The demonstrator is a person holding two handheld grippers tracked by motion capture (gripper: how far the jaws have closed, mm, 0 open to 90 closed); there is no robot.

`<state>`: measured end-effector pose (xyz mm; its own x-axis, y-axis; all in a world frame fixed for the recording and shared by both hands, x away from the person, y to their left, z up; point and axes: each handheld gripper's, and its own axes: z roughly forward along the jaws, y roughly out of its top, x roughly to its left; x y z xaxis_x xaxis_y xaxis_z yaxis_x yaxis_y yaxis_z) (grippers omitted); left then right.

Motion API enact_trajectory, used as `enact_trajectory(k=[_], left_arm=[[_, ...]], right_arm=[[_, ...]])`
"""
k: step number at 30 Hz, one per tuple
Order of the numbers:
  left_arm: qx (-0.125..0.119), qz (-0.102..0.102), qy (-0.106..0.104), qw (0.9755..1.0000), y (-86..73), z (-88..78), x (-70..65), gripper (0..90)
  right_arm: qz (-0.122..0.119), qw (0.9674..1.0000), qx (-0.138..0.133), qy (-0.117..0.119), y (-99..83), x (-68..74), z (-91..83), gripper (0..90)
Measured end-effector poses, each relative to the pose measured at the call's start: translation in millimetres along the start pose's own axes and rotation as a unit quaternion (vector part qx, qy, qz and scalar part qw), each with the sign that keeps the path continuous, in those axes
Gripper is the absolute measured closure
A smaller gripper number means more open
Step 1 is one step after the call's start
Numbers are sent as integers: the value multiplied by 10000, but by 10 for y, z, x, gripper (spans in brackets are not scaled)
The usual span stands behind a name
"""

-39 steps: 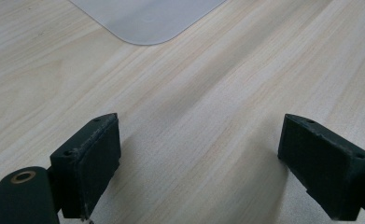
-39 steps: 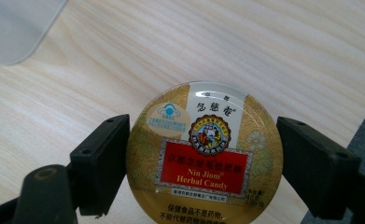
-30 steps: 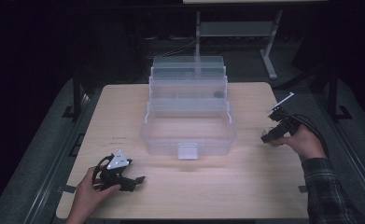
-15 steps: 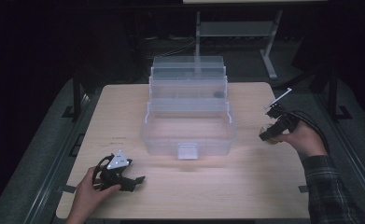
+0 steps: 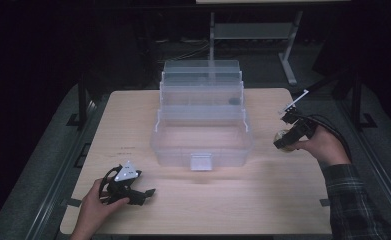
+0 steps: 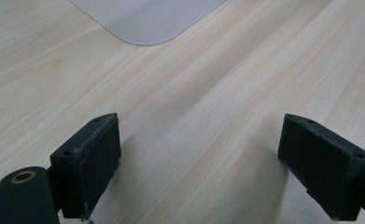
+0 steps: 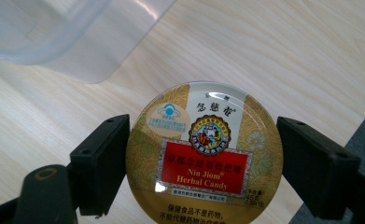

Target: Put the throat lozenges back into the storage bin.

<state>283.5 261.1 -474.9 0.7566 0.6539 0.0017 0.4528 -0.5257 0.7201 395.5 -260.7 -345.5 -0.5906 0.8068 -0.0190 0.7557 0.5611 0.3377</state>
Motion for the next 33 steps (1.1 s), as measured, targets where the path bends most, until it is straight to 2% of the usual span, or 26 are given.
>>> enact_trajectory(k=[20, 33], left_arm=[[0, 8, 3, 10000, 0, 0, 1, 122], [-15, -7, 6, 10000, 0, 2, -1, 122]], right_arm=[[-397, 9991, -18, 124, 195, 225, -152, 198], [-697, 9973, -62, 233, 358, 403, -222, 198]])
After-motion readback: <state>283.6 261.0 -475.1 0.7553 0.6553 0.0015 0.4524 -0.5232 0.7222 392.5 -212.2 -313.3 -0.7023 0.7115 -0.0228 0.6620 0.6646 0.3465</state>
